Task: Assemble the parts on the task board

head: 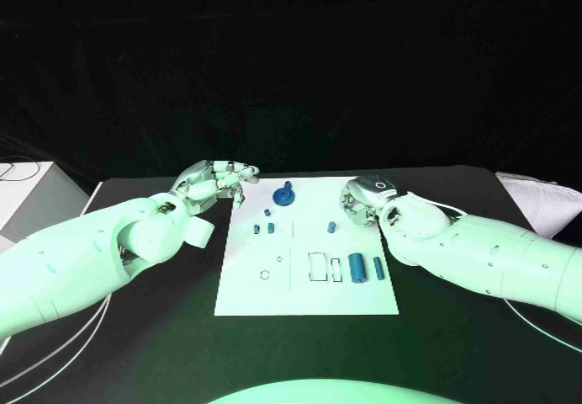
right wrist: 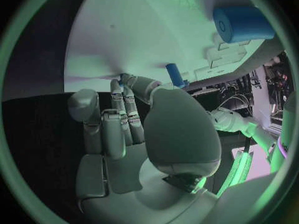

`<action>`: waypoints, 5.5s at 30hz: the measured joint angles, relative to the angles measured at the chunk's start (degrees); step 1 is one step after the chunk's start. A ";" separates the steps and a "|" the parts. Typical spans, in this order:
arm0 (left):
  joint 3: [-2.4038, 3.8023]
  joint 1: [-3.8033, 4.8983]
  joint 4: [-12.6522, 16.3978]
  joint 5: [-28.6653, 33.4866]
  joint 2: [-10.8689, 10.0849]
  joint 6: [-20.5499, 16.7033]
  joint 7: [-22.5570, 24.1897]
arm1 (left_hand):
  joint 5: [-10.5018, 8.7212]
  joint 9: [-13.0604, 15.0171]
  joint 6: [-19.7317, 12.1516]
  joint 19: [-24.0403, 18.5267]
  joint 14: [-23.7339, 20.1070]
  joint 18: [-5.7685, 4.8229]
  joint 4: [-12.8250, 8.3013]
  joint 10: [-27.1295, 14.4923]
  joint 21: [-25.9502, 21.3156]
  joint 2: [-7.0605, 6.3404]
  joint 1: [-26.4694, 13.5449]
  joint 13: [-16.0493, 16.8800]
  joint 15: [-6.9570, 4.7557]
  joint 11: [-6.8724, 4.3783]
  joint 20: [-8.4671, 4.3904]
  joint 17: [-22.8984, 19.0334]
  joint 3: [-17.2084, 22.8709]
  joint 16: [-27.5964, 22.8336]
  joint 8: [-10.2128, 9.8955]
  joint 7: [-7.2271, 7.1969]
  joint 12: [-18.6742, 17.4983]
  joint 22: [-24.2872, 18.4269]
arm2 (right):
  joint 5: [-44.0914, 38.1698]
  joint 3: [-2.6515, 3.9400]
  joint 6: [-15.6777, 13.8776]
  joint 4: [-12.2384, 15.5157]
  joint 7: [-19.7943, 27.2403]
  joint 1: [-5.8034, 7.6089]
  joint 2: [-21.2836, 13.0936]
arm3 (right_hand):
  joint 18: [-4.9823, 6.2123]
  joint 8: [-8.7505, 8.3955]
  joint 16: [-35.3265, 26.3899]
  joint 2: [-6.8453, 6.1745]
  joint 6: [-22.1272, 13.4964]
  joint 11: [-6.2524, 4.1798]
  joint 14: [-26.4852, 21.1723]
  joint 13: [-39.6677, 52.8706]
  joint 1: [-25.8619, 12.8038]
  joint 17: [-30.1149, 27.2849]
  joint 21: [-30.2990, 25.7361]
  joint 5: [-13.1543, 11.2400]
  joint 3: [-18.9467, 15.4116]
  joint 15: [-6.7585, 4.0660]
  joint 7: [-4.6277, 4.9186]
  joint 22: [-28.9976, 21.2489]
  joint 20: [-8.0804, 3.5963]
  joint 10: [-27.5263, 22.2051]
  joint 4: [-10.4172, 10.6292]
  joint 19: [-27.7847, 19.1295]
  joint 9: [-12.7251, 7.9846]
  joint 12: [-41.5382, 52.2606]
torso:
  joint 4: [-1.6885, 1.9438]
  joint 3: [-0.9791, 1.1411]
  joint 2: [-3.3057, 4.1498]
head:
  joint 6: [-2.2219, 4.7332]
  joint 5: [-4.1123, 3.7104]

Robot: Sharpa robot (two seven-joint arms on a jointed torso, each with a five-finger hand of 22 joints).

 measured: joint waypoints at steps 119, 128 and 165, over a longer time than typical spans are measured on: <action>0.00 -0.03 1.13 2.18 1.56 -5.10 1.54 | 0.00 0.02 0.03 -0.40 0.00 0.00 0.30 -0.41 -0.26 0.83 0.83 0.13 -0.01 -0.01 0.01 0.21 -0.31 -0.22 0.29 0.02 0.00 -0.10 | -0.67 -1.31 4.12 14.30 -2.39 -4.10 6.66 | 0.02 -0.01 -0.46 0.68 -1.19 -0.09 0.11 0.95 0.48 0.01 -1.56 1.66 0.41 0.12 0.72 -1.92 0.10 -0.09 -0.54 -1.38 0.57 -1.56 | 0.14 -0.23 0.07 | -4.62 9.45; 0.00 -0.02 1.11 2.18 1.54 -4.71 1.54 | 0.00 0.02 0.03 -0.40 -0.11 0.00 0.47 -0.62 -0.26 0.83 0.83 0.13 0.11 0.21 0.01 0.27 -0.47 -0.22 0.29 0.01 0.00 -0.24 | -0.64 -1.66 4.28 13.39 -1.76 -4.00 7.48 | 0.03 -1.20 -0.46 0.26 -3.53 -1.13 0.08 1.50 -1.75 0.01 -2.34 4.79 -0.89 0.74 1.40 -2.28 0.97 -1.13 -0.04 -2.24 1.09 -1.76 | 0.18 -0.21 0.09 | -4.55 9.45; 0.00 -0.03 0.98 2.18 1.33 -3.80 1.27 | 0.00 0.02 -0.58 -1.36 -0.40 0.01 1.11 -1.45 -0.94 1.04 1.51 0.16 0.40 0.19 0.14 0.38 -0.79 -0.44 0.29 0.23 0.00 -1.04 | 0.23 -2.10 2.89 14.22 -0.71 -4.60 6.20 | 1.83 -6.64 -4.60 -2.81 -12.52 0.83 0.29 -0.50 -0.99 -8.75 -15.60 5.16 -8.14 2.77 2.85 -14.21 3.08 -17.44 0.69 -8.43 0.31 -0.88 | 0.15 -0.19 0.05 | -4.29 9.01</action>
